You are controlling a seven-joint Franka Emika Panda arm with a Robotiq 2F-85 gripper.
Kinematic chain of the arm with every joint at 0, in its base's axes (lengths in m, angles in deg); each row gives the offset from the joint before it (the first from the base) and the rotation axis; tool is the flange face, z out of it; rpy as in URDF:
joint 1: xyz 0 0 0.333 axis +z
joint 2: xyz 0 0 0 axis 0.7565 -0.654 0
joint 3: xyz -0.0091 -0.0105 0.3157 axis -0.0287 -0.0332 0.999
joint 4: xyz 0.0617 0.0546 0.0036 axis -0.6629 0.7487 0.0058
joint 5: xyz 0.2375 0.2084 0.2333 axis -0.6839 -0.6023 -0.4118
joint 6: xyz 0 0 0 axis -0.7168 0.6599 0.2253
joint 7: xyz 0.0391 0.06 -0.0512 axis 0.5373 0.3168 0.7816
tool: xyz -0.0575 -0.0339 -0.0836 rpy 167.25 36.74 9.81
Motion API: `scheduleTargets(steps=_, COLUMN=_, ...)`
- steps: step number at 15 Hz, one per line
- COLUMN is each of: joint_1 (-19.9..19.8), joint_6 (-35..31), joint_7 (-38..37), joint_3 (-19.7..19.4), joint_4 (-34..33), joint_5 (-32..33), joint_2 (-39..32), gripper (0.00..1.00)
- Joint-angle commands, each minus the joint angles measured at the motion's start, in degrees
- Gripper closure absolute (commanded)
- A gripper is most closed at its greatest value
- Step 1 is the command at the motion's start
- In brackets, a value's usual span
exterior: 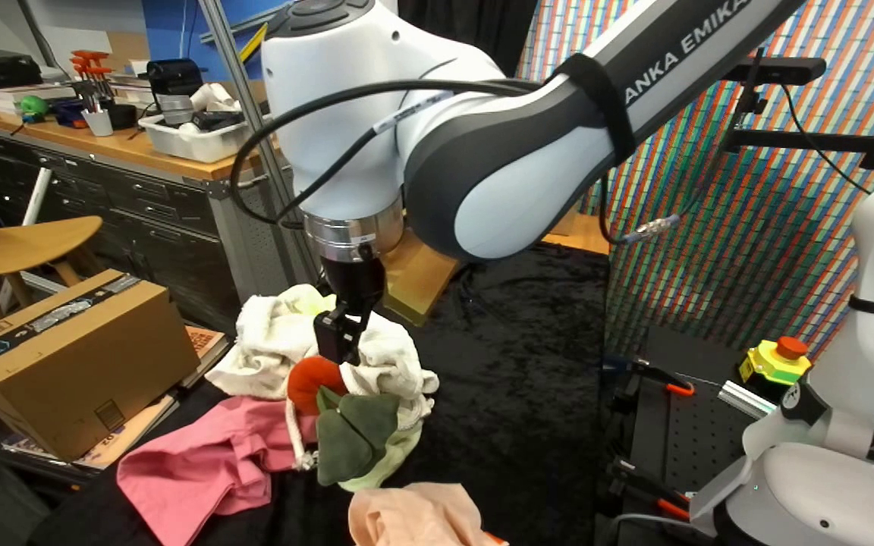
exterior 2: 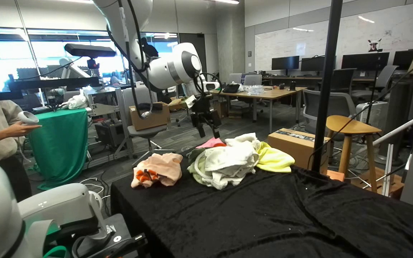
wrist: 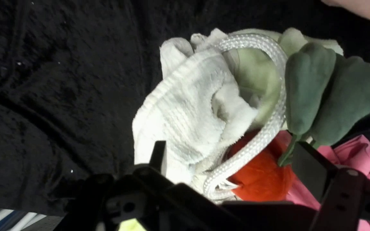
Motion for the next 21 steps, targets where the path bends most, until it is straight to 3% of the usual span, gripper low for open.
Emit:
scheduleTargets(steps=1, joint_1=-2.62, joint_6=-0.04, joint_7=1.78, joint_3=1.71, joint_4=8.58, joint_5=-1.55, joint_2=7.39, gripper=0.0)
scheduleTargets(steps=9, joint_1=-6.28, joint_6=-2.76, joint_7=5.96, joint_3=4.16, joint_4=24.76, joint_5=-3.41, joint_2=15.93, gripper=0.0)
scheduleTargets(steps=15, joint_1=-6.26, joint_6=-6.1, joint_7=7.39, joint_3=6.62, joint_4=29.72, joint_5=-4.64, joint_2=16.56, gripper=0.0)
scheduleTargets(steps=21, joint_1=-5.18, joint_6=-7.72, joint_7=11.85, joint_3=9.7, joint_4=28.42, joint_5=-18.47, joint_2=15.38, gripper=0.0)
